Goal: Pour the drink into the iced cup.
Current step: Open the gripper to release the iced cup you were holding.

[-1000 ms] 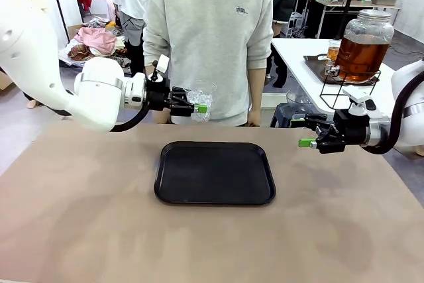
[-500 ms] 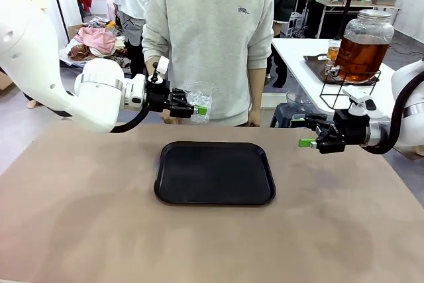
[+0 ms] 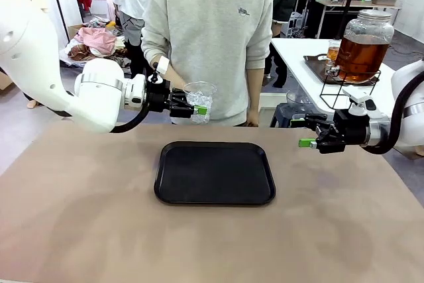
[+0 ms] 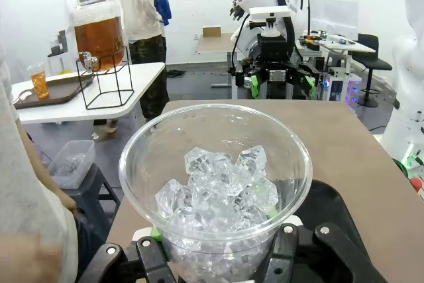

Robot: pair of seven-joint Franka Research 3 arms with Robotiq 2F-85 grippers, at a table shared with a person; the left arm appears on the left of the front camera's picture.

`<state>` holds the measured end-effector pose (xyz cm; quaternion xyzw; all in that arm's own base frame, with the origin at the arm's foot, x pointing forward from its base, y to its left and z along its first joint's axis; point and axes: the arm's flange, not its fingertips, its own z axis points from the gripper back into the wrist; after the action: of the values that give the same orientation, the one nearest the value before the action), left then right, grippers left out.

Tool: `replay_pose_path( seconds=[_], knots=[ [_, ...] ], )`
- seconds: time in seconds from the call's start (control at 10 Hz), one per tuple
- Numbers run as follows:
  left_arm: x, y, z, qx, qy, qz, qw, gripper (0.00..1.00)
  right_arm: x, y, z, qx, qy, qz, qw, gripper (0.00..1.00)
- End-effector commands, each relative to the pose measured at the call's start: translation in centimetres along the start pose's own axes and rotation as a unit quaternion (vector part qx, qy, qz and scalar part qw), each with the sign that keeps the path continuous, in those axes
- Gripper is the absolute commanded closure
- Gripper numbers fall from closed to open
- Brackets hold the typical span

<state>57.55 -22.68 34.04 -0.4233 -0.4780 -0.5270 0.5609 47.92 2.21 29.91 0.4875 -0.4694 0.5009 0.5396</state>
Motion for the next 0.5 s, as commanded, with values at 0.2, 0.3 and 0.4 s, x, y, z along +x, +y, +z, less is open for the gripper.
replay_pose_path(
  seconds=[0.2,0.3,0.4],
  knots=[
    [0.31,-0.16,-0.03,0.0,-0.002,-0.001,1.0,0.38,0.3,-0.08,-0.06,-0.001,0.0,0.003,1.0,0.0],
    [0.31,-0.16,-0.03,0.0,-0.002,-0.001,1.0,0.38,0.3,-0.08,-0.06,-0.001,0.0,0.003,1.0,0.0],
    [0.31,-0.16,-0.03,0.0,-0.002,-0.001,1.0,0.38,0.3,-0.08,-0.06,-0.001,0.0,0.003,1.0,0.0]
  ],
)
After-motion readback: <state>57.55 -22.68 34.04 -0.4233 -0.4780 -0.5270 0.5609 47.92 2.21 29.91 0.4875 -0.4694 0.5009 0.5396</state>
